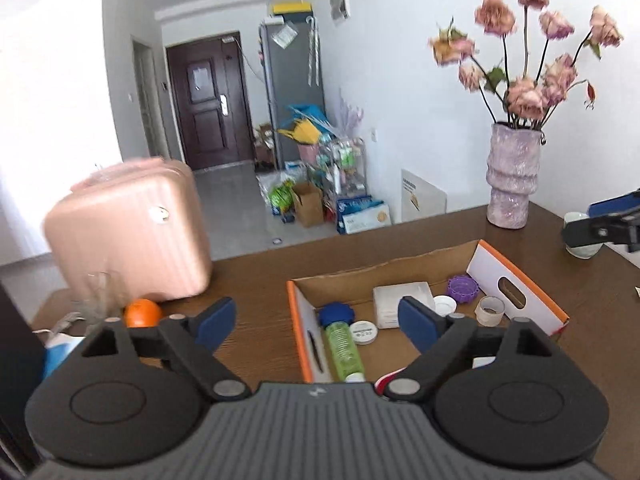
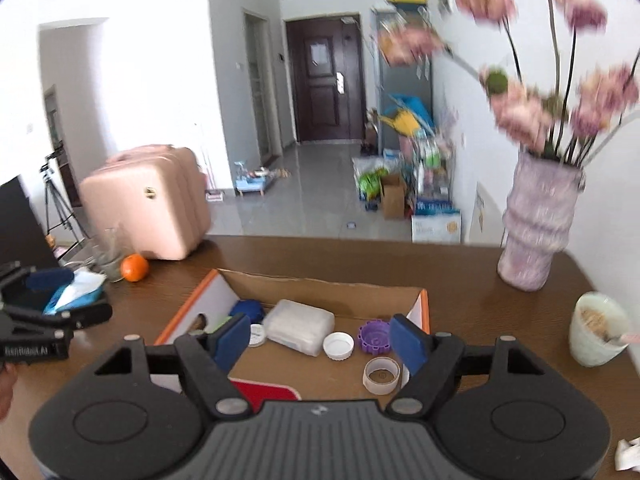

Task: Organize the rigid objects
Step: 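Withdraw both tools from the box toward the last items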

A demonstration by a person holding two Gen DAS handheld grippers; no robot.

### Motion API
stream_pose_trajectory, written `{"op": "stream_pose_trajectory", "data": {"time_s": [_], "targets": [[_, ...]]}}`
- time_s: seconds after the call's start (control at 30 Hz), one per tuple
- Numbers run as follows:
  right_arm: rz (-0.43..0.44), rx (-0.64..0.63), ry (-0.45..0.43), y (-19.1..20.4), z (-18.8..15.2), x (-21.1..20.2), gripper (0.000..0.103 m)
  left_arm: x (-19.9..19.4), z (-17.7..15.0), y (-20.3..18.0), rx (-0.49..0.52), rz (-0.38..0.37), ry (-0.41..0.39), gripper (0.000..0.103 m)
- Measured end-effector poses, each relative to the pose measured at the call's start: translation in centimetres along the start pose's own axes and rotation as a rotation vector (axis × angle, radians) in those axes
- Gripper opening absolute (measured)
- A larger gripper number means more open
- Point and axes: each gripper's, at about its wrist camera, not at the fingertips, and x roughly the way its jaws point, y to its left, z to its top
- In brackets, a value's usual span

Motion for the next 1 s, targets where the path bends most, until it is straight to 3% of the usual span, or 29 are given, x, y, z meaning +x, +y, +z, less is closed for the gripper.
{"op": "stream_pose_trajectory", "data": {"time_s": [0.3, 0.57, 0.63, 0.73, 0.8, 0.93, 1.0], "targets": [[0.038, -0.078, -0.018, 3.7, -3.8, -7.2, 0.081, -9.1, -3.1, 1.5, -0.016, 0.025, -0.058, 0.097], [0.134, -0.117, -0.062, 6.6, -13.3, -14.3, 0.083, -18.1, -12.8, 2.2, -0.024, -0.045, -0.091, 0.097], [0.161, -0.105, -0.091, 7.1, -15.7, -16.0, 0.085, -20.1, -15.0, 1.9, -0.048, -0.06, -0.148, 0.102], [0.176, -0.077, -0.152, 7.6, -19.5, -18.3, 0.088, -21.2, -18.0, 0.2, -0.047, -0.035, -0.213, 0.103], [0.14, -0.082, -0.179, 7.9, -21.7, -19.1, 0.089, -21.2, -19.8, -1.0, -0.062, -0.041, -0.233, 0.103], [0.032, -0.075, -0.205, 7.7, -25.4, -19.2, 0.09, -18.8, -22.0, -2.7, -0.125, -0.111, -0.147, 0.103], [-0.016, -0.064, -0.189, 7.0, -26.2, -18.4, 0.09, -17.7, -22.3, -3.9, -0.08, -0.083, -0.138, 0.103]]}}
